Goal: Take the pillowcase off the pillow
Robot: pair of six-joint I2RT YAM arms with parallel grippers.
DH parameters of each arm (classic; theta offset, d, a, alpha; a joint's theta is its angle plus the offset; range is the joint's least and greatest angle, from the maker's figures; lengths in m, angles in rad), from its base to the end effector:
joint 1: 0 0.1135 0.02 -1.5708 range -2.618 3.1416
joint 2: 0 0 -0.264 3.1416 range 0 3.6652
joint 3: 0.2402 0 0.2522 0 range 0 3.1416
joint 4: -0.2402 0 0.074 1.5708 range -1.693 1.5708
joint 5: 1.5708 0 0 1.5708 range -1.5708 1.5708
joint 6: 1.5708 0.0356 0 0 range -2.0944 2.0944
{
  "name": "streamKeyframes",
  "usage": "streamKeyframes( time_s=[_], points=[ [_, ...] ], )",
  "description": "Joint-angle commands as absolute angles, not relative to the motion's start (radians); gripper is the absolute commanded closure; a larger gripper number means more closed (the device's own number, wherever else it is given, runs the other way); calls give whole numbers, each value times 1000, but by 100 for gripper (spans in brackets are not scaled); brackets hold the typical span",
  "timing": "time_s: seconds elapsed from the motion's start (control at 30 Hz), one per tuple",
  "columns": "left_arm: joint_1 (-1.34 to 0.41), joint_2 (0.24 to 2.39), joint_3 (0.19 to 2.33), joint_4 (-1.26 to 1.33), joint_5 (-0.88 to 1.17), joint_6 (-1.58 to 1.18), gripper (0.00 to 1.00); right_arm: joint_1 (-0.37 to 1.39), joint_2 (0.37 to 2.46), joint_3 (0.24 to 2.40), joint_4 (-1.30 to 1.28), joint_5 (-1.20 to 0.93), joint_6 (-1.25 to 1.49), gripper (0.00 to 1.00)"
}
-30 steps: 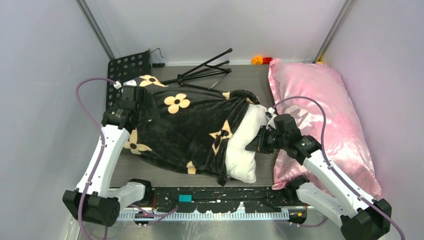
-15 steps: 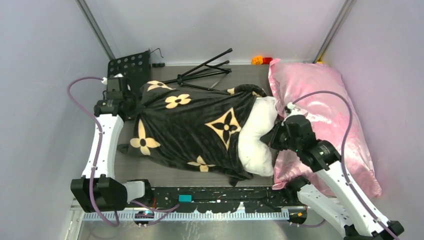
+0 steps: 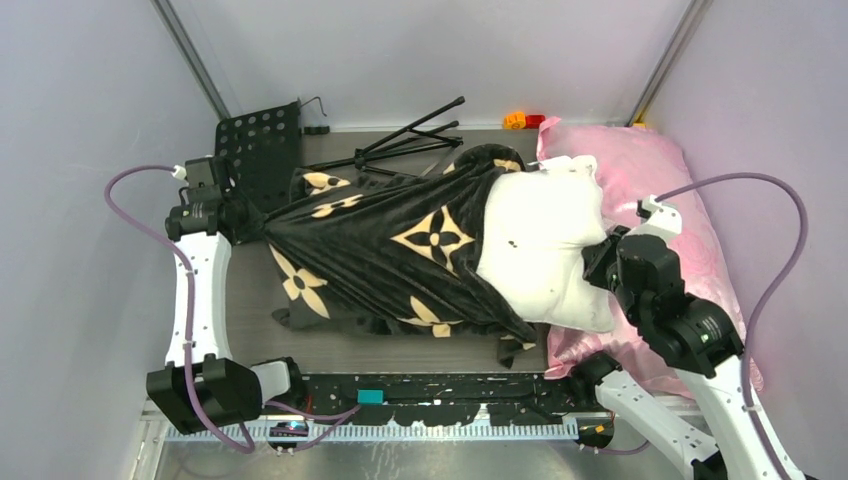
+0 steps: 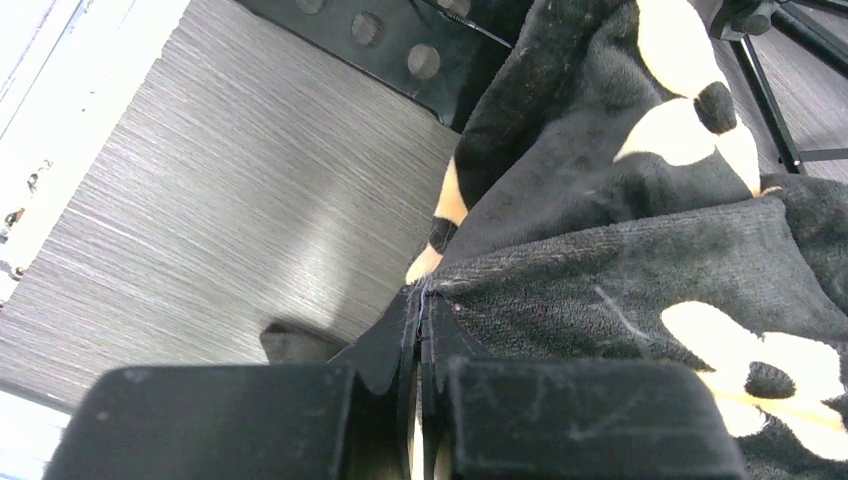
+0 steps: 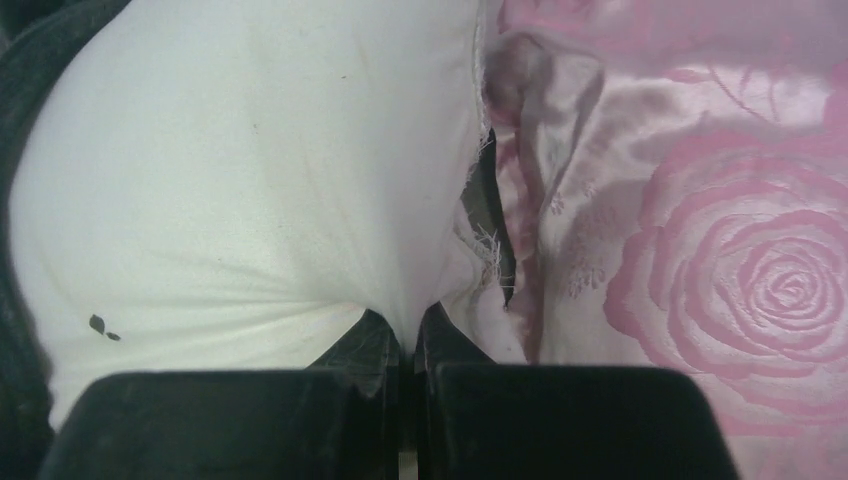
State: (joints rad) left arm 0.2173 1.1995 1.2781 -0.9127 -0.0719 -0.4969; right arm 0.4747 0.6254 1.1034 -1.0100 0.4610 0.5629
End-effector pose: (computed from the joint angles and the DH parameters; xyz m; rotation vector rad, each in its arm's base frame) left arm 0.2311 0.0537 0.3574 -0.8710 2.2391 -0.0436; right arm 0.0847 0.0257 0.3803 0.3613 2.0141 0.1617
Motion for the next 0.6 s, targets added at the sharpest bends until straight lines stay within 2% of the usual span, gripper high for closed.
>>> streamKeyframes(
  time_s=[0.0,0.13,0.2,0.27,0.4,0.5,0.53,0.57],
  points=[
    [287,1156,1300,-765,-415,-438,100,445,499,1175,-981,986,537,100],
    [288,1146,1286,-757,-408,-440,100,446,481,1166,-972,962,530,100],
    [287,1150,1296,-767,-369,-444,100,446,473,1157,-937,868,501,100],
    [286,1147,1304,-779,-276,-450,100,445,479,1149,-900,738,488,100],
    [279,1121,1279,-751,38,-483,100,445,557,1149,-818,457,506,100],
    [225,1107,1293,-774,132,-494,100,446,655,1169,-736,312,585,100],
    [194,1105,1305,-792,132,-492,98,446,685,1179,-707,287,613,100],
    [159,1101,1320,-811,135,-486,91,446,717,1191,-675,264,644,100]
  ],
)
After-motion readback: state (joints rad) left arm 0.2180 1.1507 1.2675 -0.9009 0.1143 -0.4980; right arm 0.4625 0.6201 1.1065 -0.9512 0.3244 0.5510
